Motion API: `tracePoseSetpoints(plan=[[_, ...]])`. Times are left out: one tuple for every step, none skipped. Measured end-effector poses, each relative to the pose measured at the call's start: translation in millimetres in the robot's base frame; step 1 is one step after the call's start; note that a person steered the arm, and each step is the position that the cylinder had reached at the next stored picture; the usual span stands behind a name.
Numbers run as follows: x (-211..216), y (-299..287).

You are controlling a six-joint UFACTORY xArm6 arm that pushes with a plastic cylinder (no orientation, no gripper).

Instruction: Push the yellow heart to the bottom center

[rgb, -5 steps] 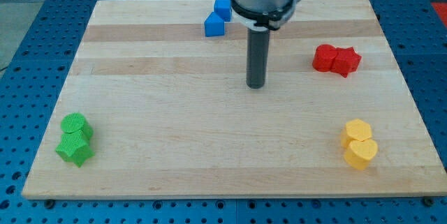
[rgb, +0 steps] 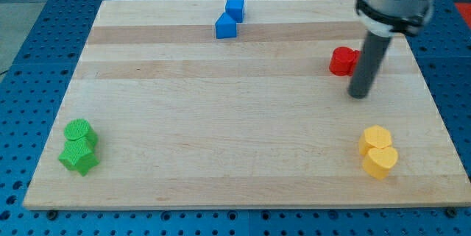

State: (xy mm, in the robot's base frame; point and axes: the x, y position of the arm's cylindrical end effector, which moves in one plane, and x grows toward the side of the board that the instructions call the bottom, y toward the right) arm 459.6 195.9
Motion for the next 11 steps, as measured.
tracePoseSetpoints(plan=[[53,10],[98,16],[125,22],[128,52],[143,57],[150,39],[150,20],[150,12],[150,10],[145,8],[132,-104]])
